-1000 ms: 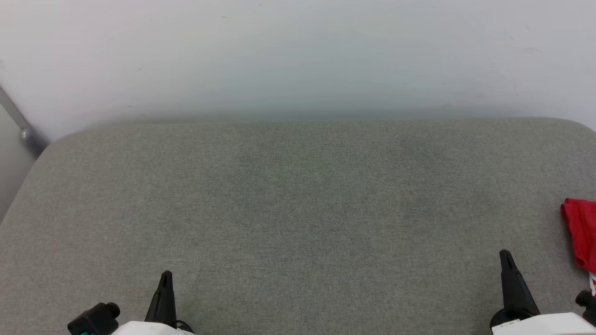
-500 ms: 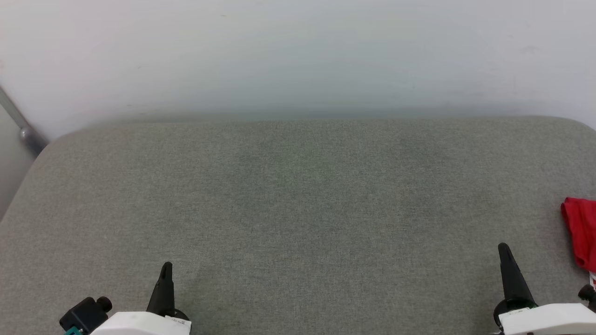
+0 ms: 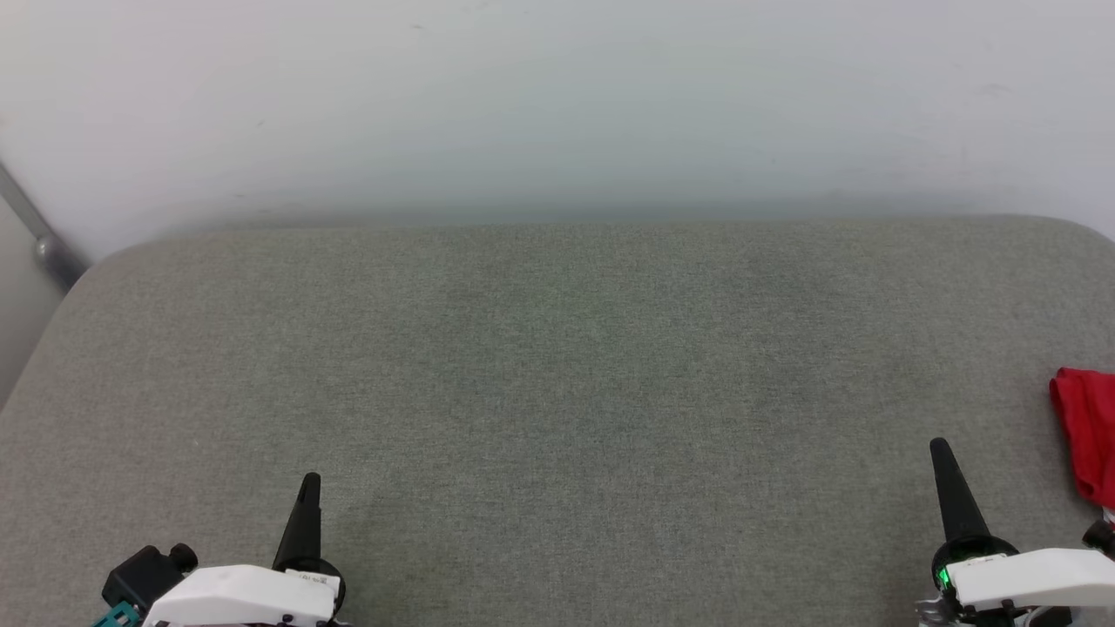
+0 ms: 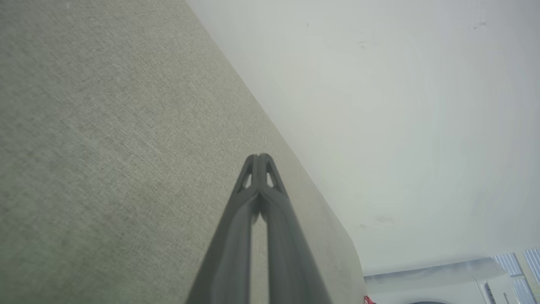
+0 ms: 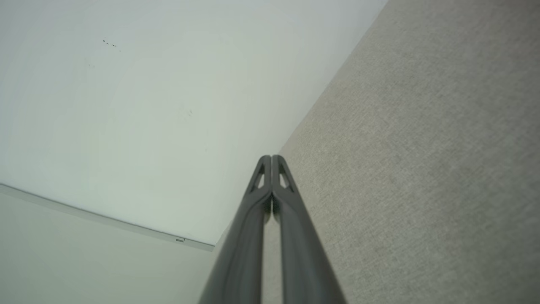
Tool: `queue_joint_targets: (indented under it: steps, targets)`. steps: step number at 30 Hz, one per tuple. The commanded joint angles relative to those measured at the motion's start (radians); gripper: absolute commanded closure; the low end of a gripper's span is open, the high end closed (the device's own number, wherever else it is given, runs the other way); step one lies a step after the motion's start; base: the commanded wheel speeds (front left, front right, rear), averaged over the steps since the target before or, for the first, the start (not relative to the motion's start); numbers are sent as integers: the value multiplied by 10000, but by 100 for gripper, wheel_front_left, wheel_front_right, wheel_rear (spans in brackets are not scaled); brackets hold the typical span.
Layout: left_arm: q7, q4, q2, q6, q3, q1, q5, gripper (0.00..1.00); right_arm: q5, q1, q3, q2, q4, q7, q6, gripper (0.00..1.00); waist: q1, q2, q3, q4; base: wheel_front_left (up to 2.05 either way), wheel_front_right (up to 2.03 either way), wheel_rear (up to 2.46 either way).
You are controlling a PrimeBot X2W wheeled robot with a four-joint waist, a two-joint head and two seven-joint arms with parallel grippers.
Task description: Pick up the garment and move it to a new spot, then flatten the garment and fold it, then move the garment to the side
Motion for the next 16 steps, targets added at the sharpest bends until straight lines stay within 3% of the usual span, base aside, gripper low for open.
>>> queue_joint_targets:
  steps: [1, 16]
  targets:
    - [58, -34, 70, -75, 35, -199, -242, 100, 245, -251, -28, -90, -32, 79, -3, 100, -1, 0, 2, 0, 0, 0, 0]
    - [446, 116, 63, -274, 208, -528, -1829, 100, 1723, -551, -88, -80, 182, 461, -4, 100, -1, 0, 38, -7, 0, 0, 0]
